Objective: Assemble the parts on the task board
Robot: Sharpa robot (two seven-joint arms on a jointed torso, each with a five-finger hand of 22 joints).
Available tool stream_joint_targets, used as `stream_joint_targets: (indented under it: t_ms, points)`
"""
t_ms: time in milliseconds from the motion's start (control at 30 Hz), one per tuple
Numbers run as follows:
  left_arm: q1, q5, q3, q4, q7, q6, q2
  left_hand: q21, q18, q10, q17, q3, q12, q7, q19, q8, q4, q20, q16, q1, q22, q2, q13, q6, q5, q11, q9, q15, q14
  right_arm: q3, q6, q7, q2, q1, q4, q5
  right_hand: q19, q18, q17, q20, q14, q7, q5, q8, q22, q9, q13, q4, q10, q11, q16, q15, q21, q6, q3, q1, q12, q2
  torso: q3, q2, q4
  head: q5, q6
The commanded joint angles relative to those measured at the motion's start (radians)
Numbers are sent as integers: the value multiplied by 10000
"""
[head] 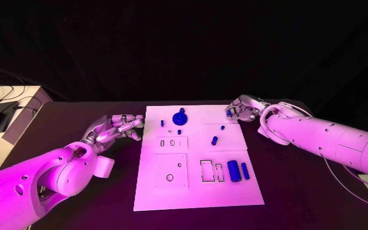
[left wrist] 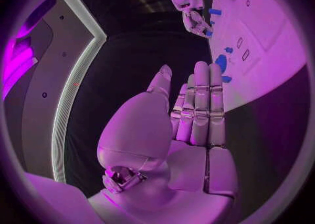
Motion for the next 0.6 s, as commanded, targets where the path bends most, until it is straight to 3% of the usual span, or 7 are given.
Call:
stream_joint_targets:
  t_ms: [33,300,400,600]
  points:
    - [-9,-47,10,18,127,177,12,70,143,-70,-7,25,-5,-47,-51,-33,-54,34,25,-45,-10,14,10,18,-53,6,-11,27,-66,-4,-18,-158,8,-13,-13,-129,878,-160,17,-22,-2,59,30,22,2095,8,17,3,15,-96,-72,-57,55,189,71,27,21,166,1,-8,-5,12,3]
    - [-16,-47,11,12,126,175,5,70,143,-70,-7,25,-5,-47,-51,-33,-54,34,25,-45,-10,14,10,18,-53,6,-11,27,-66,-4,-239,-208,5,-13,24,-152,880,-175,29,-54,4,-23,5,62,2102,24,26,-25,27,-139,-83,-87,80,401,86,32,7,262,-3,-3,-3,3,-10]
    - [-19,-47,11,9,128,174,10,70,143,-70,-7,25,-5,-47,-51,-33,-54,34,25,-45,-10,14,10,18,-53,6,-11,27,-66,-4,-509,-296,-15,-13,95,-148,880,-185,34,-81,5,-102,-241,112,2107,36,15,12,29,-186,-101,-117,97,563,51,21,-24,376,-3,-11,-3,29,-8]
    - [-23,-44,13,-1,121,180,13,95,146,-72,-17,24,-4,-46,-66,-33,-97,38,38,-67,-38,33,10,18,-59,7,-11,29,-74,-3,-887,-480,-98,-12,344,-122,881,-196,45,-109,20,-126,-299,116,2109,28,11,35,30,-205,-125,-130,101,616,-43,35,-63,434,-3,-15,-5,37,-3]
